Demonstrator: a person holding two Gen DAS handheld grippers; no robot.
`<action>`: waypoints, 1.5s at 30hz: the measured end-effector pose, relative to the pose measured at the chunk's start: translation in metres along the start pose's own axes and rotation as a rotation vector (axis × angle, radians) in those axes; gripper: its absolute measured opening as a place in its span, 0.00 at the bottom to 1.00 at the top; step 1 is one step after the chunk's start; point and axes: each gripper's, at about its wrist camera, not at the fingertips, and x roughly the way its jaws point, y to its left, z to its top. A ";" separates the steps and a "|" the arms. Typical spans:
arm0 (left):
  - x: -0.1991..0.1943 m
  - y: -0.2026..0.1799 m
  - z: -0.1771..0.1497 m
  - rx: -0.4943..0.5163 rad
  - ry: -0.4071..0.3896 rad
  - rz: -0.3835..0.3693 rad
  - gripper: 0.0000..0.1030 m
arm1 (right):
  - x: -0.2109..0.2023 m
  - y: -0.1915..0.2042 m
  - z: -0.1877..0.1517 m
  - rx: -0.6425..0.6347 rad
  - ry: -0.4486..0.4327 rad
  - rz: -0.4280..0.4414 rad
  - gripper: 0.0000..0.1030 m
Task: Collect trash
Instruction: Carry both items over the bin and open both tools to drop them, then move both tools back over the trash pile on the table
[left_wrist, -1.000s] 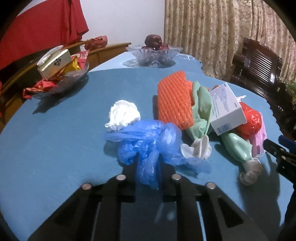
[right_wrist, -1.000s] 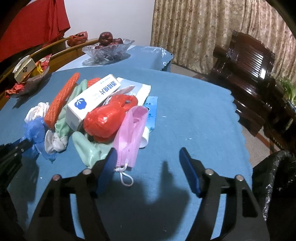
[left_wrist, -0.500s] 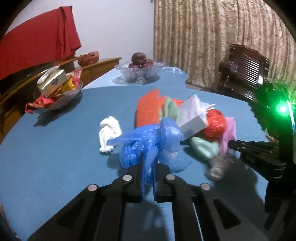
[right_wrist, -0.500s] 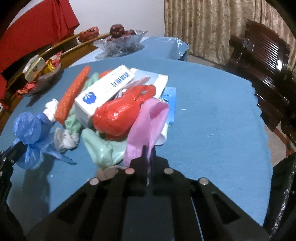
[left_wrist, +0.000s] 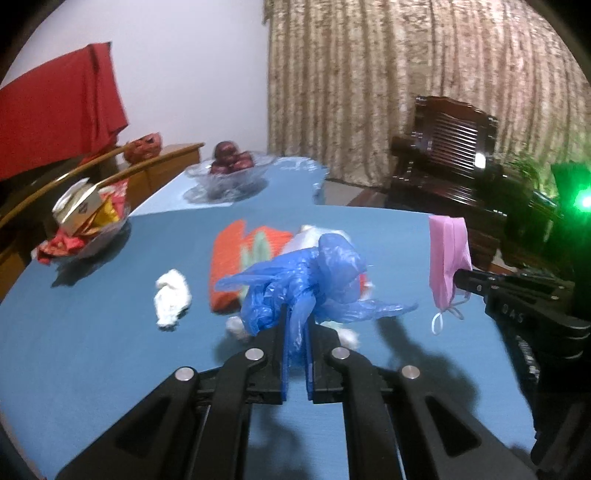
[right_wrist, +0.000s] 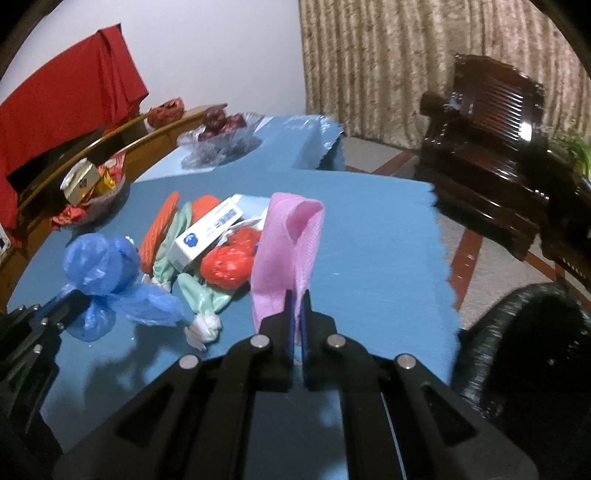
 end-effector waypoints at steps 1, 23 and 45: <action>-0.002 -0.008 0.000 0.006 -0.002 -0.013 0.07 | -0.010 -0.007 -0.001 0.005 -0.010 -0.010 0.02; -0.013 -0.258 -0.011 0.251 0.064 -0.463 0.07 | -0.135 -0.216 -0.107 0.248 0.041 -0.390 0.03; -0.007 -0.199 -0.008 0.179 0.024 -0.340 0.85 | -0.136 -0.200 -0.103 0.248 -0.053 -0.415 0.93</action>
